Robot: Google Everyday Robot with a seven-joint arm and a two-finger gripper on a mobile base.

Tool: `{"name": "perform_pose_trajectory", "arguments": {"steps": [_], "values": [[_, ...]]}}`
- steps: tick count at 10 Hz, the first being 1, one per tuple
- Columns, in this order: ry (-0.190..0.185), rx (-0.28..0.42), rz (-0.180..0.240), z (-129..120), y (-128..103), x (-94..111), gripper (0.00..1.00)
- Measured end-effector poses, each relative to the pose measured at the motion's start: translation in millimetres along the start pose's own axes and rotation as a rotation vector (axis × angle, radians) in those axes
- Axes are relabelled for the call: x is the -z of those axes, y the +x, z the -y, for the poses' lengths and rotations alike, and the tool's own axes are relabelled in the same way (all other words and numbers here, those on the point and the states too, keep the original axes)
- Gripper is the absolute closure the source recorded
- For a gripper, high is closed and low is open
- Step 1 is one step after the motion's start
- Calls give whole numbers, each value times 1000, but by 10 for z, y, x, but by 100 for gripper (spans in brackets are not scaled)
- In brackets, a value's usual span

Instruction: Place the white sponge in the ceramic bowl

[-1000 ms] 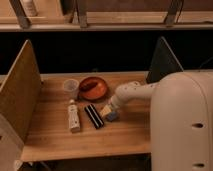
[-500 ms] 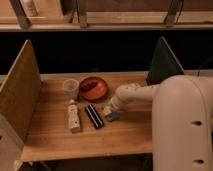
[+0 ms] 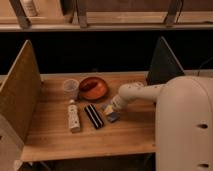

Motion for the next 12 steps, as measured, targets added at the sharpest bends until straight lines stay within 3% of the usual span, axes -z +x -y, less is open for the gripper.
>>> {"name": "perform_pose_trajectory", "arguments": {"steps": [4, 5, 7, 10, 12], "values": [[143, -6, 56, 494, -95, 600, 100], [181, 10, 73, 623, -189, 774, 100], [217, 59, 109, 742, -472, 943, 100], [229, 156, 151, 770, -951, 1031, 100], [204, 257, 174, 669, -1339, 986, 100]]}}
